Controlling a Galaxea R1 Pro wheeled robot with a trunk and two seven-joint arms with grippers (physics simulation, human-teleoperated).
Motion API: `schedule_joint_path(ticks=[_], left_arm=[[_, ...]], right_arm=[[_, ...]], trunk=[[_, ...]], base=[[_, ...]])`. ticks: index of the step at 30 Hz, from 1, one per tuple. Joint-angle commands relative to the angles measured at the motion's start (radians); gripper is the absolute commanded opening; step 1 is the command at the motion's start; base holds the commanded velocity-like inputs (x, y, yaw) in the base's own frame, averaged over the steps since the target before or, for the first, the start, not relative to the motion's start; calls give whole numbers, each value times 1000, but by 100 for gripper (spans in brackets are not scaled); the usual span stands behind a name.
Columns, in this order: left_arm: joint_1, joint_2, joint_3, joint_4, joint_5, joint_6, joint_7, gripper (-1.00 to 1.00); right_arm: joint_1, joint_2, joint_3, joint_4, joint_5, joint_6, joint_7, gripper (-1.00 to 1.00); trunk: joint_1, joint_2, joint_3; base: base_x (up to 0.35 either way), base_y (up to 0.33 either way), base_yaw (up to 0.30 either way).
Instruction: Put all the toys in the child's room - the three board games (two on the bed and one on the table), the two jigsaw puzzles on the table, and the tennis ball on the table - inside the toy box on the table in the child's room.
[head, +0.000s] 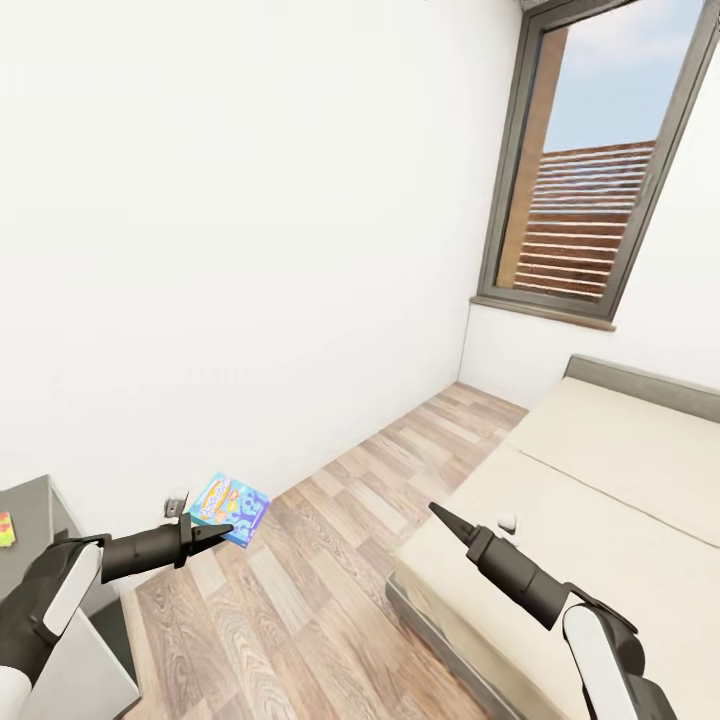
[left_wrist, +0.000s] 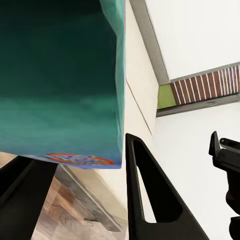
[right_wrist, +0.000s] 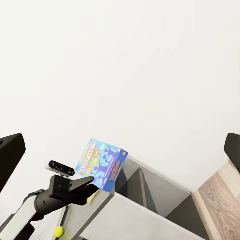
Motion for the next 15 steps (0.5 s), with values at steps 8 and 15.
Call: schedule_joint_path(ticks=[8, 15], left_arm=[[-1, 0, 1, 0, -6, 4, -4, -100], [-1, 0, -3, 0, -6, 5, -2, -100]], right_arm=[[-1, 1, -1, 0, -2, 0, 3, 100], [-3, -5, -1, 6, -4, -41, 11, 100]], trunk=[[-31, 55, 36], [-57, 104, 69]], base=[[0, 0, 0], [0, 0, 0]])
